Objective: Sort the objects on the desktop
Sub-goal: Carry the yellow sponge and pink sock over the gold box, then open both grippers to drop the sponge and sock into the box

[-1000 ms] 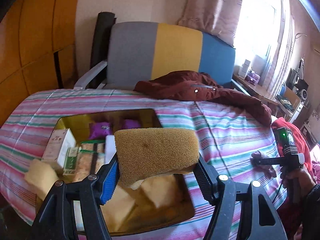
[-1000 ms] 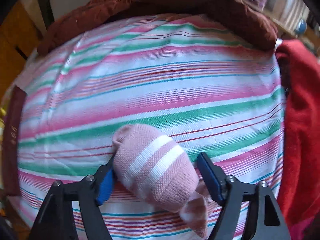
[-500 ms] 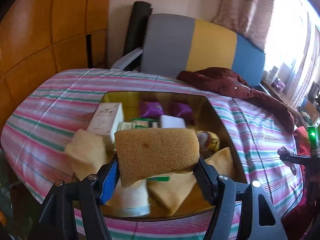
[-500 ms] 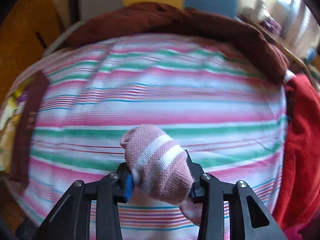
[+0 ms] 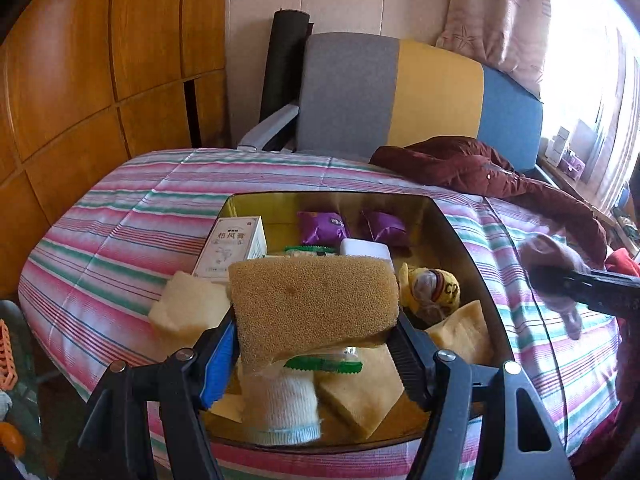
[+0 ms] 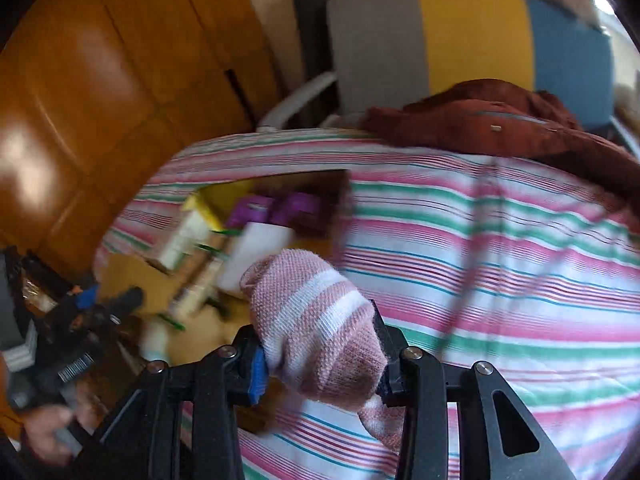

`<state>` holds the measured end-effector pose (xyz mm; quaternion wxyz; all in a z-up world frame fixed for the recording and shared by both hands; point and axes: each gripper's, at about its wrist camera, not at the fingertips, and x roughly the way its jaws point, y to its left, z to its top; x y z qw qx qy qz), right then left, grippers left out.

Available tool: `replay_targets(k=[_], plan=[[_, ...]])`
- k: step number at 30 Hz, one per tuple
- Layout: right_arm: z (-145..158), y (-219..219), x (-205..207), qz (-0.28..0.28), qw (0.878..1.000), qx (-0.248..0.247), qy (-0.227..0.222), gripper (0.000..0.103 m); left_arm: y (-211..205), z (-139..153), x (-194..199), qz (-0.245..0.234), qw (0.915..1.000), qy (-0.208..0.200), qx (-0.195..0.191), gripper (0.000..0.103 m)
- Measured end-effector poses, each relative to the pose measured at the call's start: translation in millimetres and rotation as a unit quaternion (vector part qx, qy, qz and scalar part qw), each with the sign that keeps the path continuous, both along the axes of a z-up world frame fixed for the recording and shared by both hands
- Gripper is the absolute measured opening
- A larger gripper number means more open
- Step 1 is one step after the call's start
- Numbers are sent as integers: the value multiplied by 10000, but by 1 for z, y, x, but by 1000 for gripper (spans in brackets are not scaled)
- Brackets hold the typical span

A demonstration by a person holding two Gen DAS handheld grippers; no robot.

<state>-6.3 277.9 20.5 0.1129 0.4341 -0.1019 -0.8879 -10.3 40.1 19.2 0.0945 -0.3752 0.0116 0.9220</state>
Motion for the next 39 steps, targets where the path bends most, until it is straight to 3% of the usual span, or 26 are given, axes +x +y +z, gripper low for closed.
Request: replay_targets(k=[11, 23, 32, 34, 35, 37, 39], plan=[[4, -48, -50, 158, 9998, -150, 48, 41, 4, -4, -12, 23, 10000, 13, -81, 69], [-9, -54, -83, -3, 9998, -156, -125, 43, 2, -15, -32, 151, 9997, -155, 57, 69], [-20, -51, -98, -60, 9994, -205, -285, 48, 5, -24, -47, 203, 9996, -159, -71, 69], [-25, -53, -103, -7, 9991, -197, -380, 55, 7, -25, -50, 218, 9996, -147, -96, 69], [-27, -53, -105, -2, 9987, -257, -436, 65, 9, -26, -53, 226, 9996, -142, -110, 69], [-31, -51, -106, -18, 9980, -440, -457, 75, 10, -28, -56, 235, 9996, -117, -101, 70], [-30, -49, -105, -58, 9978, -515, -406, 78, 12, -29, -59, 229, 9996, -114, -141, 71]])
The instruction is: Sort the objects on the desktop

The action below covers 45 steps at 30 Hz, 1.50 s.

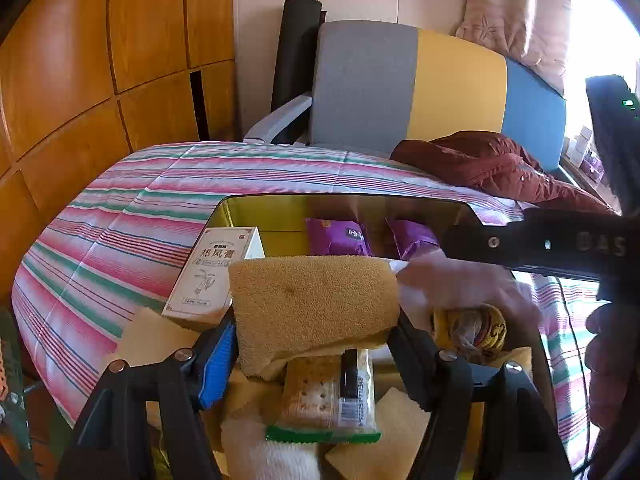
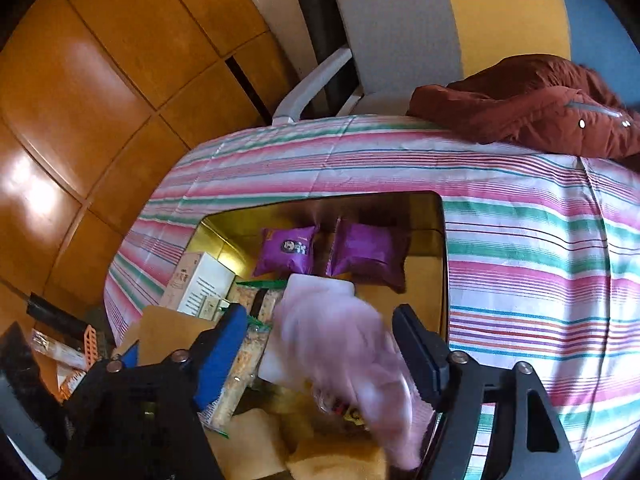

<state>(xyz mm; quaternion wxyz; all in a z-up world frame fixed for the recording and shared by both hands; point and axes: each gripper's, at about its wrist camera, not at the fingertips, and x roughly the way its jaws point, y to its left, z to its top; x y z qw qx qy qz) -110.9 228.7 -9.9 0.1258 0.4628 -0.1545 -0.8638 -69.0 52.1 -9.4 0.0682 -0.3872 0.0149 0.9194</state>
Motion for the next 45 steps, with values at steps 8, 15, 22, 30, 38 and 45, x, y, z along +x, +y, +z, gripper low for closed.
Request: replay_targets(k=[8, 15, 22, 30, 38, 45], plan=[[13, 11, 25, -206, 9995, 17, 256, 82, 5, 3, 2, 120, 9999, 77, -71, 74], [25, 16, 61, -407, 9970, 292, 589, 85, 5, 17, 13, 255, 9992, 259, -155, 77], [23, 16, 94, -627, 9938, 588, 702, 89, -2, 38, 32, 410, 9982, 376, -204, 80], [14, -4, 122, -583, 9879, 1218, 767, 89, -16, 58, 59, 634, 9962, 571, -167, 82], [11, -27, 139, -355, 9834, 1536, 904, 89, -18, 73, 78, 904, 9918, 742, -507, 78], [7, -36, 148, -233, 9821, 1620, 930, 89, -19, 75, 97, 893, 9894, 1008, -539, 77]])
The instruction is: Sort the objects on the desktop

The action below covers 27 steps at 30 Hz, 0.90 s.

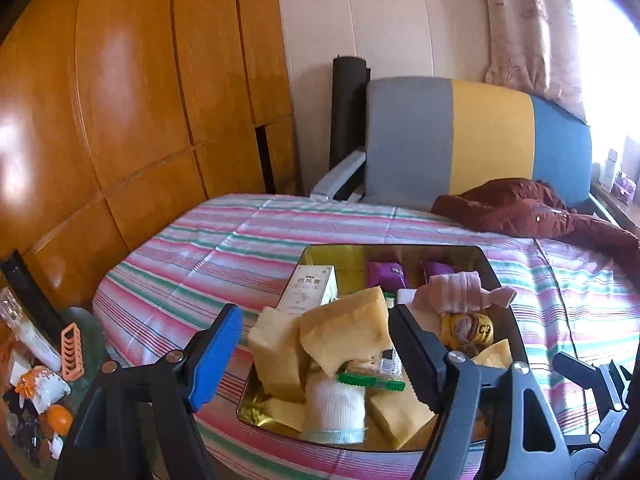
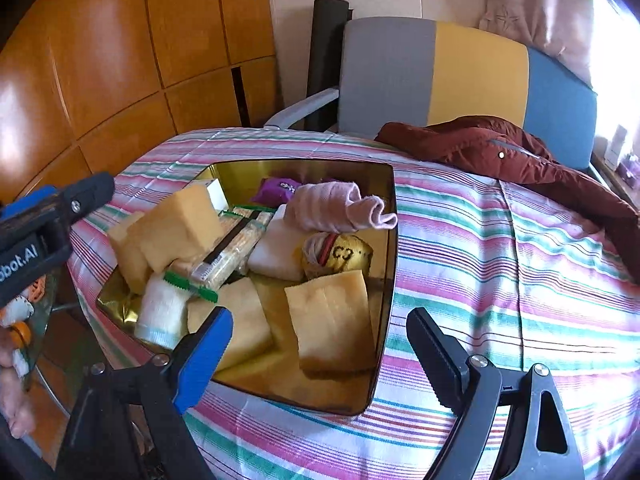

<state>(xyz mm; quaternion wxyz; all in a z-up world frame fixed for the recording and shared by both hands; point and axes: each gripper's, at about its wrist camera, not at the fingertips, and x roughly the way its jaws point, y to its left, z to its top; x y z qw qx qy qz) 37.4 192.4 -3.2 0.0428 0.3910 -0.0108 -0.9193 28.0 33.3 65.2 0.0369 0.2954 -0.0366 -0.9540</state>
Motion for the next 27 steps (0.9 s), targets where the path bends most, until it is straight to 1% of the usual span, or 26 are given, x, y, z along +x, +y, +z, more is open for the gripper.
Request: replay_targets(k=[6, 11, 14, 21, 23, 25, 27], plan=[[-2, 1, 6, -56, 10000, -11, -11, 89, 0, -1, 5, -173, 9995, -124, 251, 77], [-2, -6, 10, 17, 9999, 99, 37, 89, 0, -4, 5, -252, 9985, -253, 420, 76], [-1, -10, 12, 54, 9998, 169, 61, 89, -1, -6, 4, -259, 9980, -344, 466, 71], [2, -12, 14, 42, 9997, 204, 142, 90, -6, -11, 3, -198, 9978, -431, 474, 71], [2, -13, 14, 44, 9997, 209, 152, 91, -8, -13, 2, -177, 9978, -456, 456, 68], [2, -13, 14, 33, 9996, 215, 167, 91, -9, -14, 1, -138, 9981, -443, 415, 59], [3, -12, 15, -1, 9996, 191, 222, 91, -12, -15, 1, -94, 9982, -405, 437, 58]])
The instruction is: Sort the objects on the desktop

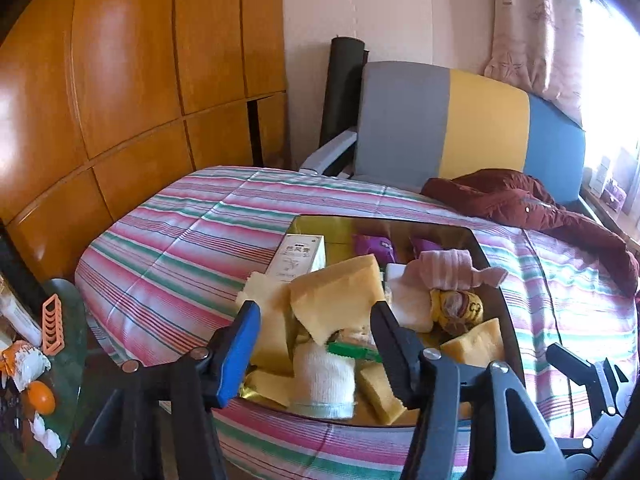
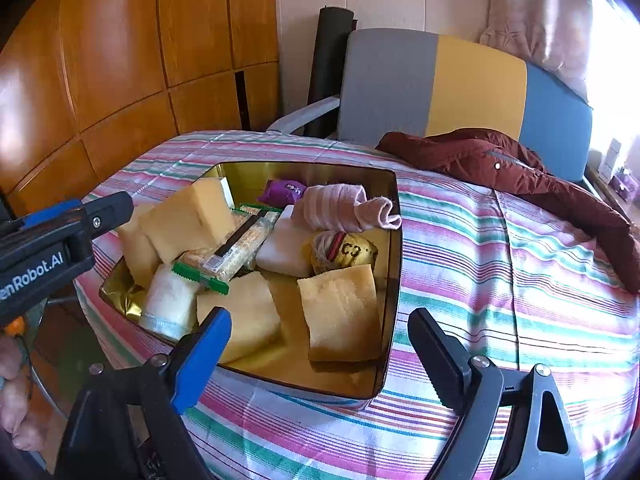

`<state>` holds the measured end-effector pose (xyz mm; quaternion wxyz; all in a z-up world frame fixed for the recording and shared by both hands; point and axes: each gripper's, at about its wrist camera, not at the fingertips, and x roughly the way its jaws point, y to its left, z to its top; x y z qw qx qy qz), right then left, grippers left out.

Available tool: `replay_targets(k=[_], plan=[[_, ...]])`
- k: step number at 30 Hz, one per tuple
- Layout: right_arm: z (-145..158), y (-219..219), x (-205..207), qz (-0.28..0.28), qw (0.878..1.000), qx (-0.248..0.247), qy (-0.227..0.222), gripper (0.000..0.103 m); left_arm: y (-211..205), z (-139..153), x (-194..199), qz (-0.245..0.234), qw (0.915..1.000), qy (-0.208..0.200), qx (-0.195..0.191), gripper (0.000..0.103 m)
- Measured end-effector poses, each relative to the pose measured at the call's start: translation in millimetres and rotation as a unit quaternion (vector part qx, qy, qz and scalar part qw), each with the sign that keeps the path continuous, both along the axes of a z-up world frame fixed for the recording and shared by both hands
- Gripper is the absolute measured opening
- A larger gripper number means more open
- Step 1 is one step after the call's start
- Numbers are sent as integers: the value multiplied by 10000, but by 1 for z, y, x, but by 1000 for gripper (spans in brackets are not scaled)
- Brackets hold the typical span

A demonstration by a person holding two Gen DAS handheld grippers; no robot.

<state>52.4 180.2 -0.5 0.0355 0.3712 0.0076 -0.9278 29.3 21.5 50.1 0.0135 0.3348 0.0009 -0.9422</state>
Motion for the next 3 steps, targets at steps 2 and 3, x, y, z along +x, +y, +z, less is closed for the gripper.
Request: replay_targets(k=[2, 3], plan=[[1, 4, 2, -68, 9999, -63, 69, 91, -2, -1, -1, -7, 10000, -21, 2, 58], [2, 7, 2, -128, 9998, -101, 100, 91, -2, -2, -2, -21, 10000, -54, 1, 58]])
